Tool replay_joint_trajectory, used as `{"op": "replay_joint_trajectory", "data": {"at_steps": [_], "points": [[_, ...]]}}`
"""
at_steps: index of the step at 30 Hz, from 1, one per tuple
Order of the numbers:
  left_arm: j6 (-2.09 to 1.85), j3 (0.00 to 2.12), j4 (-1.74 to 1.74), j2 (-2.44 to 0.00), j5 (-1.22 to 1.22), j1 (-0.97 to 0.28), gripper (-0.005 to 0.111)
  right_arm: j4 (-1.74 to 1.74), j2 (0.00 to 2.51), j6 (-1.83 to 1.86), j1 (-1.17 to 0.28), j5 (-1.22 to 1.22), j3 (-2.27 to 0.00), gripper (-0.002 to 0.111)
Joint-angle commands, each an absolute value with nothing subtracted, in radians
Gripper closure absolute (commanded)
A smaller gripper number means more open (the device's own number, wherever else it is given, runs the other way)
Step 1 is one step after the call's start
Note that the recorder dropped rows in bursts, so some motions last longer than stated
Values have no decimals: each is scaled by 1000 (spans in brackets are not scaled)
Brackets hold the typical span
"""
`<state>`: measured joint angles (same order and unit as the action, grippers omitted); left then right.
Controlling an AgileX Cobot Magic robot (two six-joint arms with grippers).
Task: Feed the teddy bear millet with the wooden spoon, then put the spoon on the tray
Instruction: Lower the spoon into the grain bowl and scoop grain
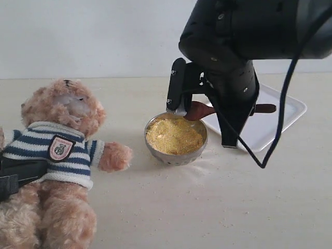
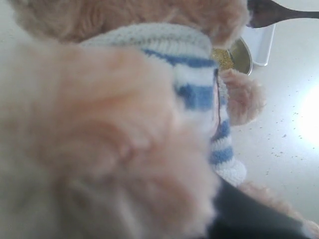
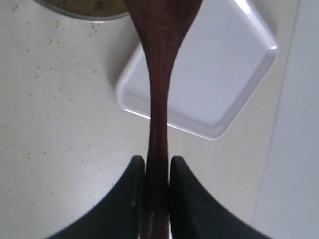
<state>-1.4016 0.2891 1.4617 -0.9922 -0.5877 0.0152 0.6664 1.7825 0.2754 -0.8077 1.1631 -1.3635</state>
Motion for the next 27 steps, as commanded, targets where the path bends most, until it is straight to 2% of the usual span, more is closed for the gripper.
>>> {"op": "replay_joint_trajectory", "data": {"at_steps": [1, 27], "points": [[-1420, 289, 1484, -983, -595, 18, 102, 688, 1829, 273, -812, 1129, -1401, 108], [-1437, 289, 1484, -983, -595, 18, 102, 802, 1996, 262, -818, 1079, -1419, 108]]}}
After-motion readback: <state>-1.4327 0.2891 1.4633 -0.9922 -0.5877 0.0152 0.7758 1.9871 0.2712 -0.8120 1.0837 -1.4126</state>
